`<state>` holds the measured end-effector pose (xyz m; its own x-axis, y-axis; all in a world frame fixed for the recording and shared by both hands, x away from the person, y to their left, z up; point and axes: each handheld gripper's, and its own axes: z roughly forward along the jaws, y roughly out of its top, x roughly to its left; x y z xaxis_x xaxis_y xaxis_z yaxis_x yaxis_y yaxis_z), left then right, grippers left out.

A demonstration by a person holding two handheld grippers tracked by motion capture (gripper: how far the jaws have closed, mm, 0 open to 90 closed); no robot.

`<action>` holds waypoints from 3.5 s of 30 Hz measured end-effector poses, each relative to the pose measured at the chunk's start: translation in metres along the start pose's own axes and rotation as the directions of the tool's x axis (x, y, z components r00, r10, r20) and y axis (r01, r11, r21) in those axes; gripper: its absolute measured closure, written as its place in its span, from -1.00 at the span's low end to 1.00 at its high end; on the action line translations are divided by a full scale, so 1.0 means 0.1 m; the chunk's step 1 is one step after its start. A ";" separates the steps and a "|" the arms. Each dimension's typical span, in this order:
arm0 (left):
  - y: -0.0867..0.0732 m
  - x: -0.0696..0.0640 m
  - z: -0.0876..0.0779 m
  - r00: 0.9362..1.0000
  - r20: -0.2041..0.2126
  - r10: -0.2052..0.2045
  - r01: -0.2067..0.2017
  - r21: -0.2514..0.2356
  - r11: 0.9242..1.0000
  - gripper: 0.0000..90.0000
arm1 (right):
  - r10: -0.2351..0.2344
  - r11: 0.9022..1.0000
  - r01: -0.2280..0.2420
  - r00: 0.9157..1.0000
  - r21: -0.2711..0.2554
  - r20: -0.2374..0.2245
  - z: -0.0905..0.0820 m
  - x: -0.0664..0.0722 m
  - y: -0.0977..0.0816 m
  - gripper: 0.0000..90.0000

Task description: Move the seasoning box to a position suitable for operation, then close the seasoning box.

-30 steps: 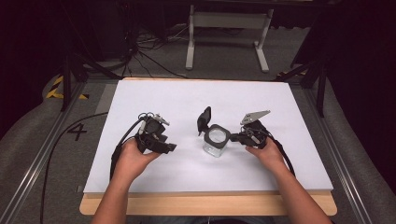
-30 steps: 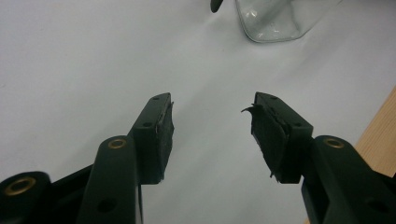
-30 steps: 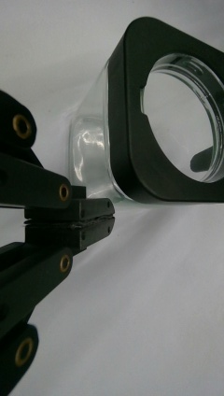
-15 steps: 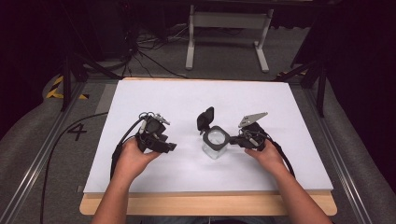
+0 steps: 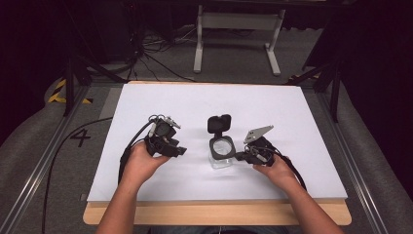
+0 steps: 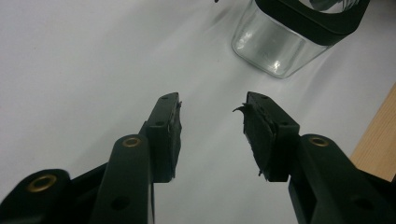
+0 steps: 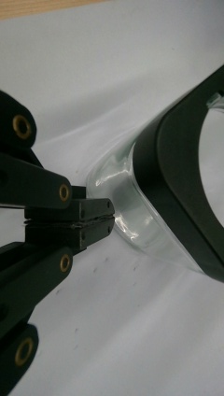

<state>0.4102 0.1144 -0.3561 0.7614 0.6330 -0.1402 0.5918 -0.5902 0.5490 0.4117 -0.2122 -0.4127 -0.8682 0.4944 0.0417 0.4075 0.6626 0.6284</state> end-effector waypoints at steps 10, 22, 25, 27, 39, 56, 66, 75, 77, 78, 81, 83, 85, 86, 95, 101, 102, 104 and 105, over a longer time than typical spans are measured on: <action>0.01 -0.01 0.02 1.000 0.021 0.004 -0.004 0.014 1.000 0.30 | -0.011 1.000 0.011 0.999 0.015 -0.031 0.06 0.08 0.02 0.99; 0.02 -0.10 0.04 0.998 0.055 0.034 -0.035 0.031 0.999 0.44 | 0.026 0.998 -0.024 0.999 -0.058 0.022 -0.21 -0.01 0.07 0.99; 0.02 -0.14 0.03 0.997 0.067 0.039 -0.041 0.031 0.999 0.50 | 0.047 0.994 -0.044 0.999 -0.102 0.022 -0.35 -0.08 0.12 0.99; 0.02 -0.15 0.02 0.996 0.071 0.044 -0.046 0.021 0.999 0.55 | 0.048 0.993 -0.044 0.998 -0.112 0.032 -0.42 -0.09 0.17 0.99; 0.03 -0.26 0.07 0.981 0.178 0.081 -0.075 -0.040 0.996 0.99 | 0.026 0.992 -0.020 0.998 -0.127 0.049 -0.67 -0.14 0.46 0.99; 0.09 -0.41 0.22 0.968 0.228 0.109 -0.104 -0.033 0.994 1.00 | 0.000 0.989 0.006 0.999 -0.149 0.040 -0.86 -0.13 1.04 0.99; 0.12 -0.47 0.37 0.963 0.239 0.122 -0.119 -0.030 0.992 1.00 | 0.000 0.992 0.006 0.999 -0.129 0.044 -0.82 -0.20 1.32 0.99; 0.14 -0.53 0.48 0.960 0.251 0.128 -0.122 -0.040 0.992 1.00 | 0.005 0.997 -0.001 0.999 -0.077 0.047 -0.61 -0.27 1.51 0.99; 0.14 -0.55 0.51 0.960 0.248 0.133 -0.128 -0.036 0.991 1.00 | 0.002 0.998 0.001 0.999 -0.069 0.043 -0.58 -0.28 1.52 0.99; 0.15 -0.56 0.52 0.959 0.249 0.131 -0.128 -0.031 0.991 1.00 | 0.003 0.998 0.000 0.999 -0.060 0.044 -0.55 -0.28 1.52 0.99; 0.15 -0.58 0.56 0.964 0.233 0.132 -0.131 -0.019 0.991 1.00 | 0.001 0.999 0.000 0.999 -0.045 0.041 -0.49 -0.29 1.53 0.99; 0.15 -0.59 0.60 0.963 0.236 0.129 -0.128 -0.020 0.992 1.00 | 0.002 0.999 -0.001 0.999 -0.033 0.041 -0.47 -0.28 1.53 0.99; 0.15 -0.60 0.62 0.965 0.231 0.126 -0.123 -0.029 0.992 1.00 | 0.002 1.000 -0.001 0.999 -0.024 0.043 -0.46 -0.28 1.53 0.99; 0.15 -0.60 0.62 0.965 0.228 0.126 -0.123 -0.030 0.992 1.00 | 0.001 1.000 0.000 0.999 -0.022 0.041 -0.45 -0.28 1.53 0.99; 0.19 -0.68 0.70 0.964 0.230 0.130 -0.114 -0.081 0.990 1.00 | -0.003 1.000 0.004 0.999 -0.020 0.039 -0.44 -0.27 1.52 0.99; 0.20 -0.72 0.73 0.965 0.229 0.127 -0.108 -0.095 0.990 1.00 | 0.006 1.000 -0.005 0.999 -0.022 0.037 -0.44 -0.26 1.51 0.99; 0.20 -0.72 0.73 0.964 0.234 0.125 -0.106 -0.095 0.990 1.00 | 0.007 1.000 -0.006 0.999 -0.024 0.036 -0.44 -0.26 1.51 0.99; 0.20 -0.71 0.74 0.962 0.246 0.119 -0.098 -0.096 0.991 1.00 | 0.009 1.000 -0.008 0.999 -0.026 0.034 -0.44 -0.25 1.51 0.99; 0.20 -0.71 0.74 0.962 0.246 0.119 -0.098 -0.096 0.991 1.00 | 0.009 1.000 -0.008 0.999 -0.026 0.034 -0.44 -0.25 1.51 0.99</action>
<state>0.3873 0.0202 -0.3961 0.8678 0.4158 -0.2721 0.4864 -0.5983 0.6368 0.4825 -0.1497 -0.2848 -0.8544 0.5192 0.0212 0.4072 0.6435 0.6481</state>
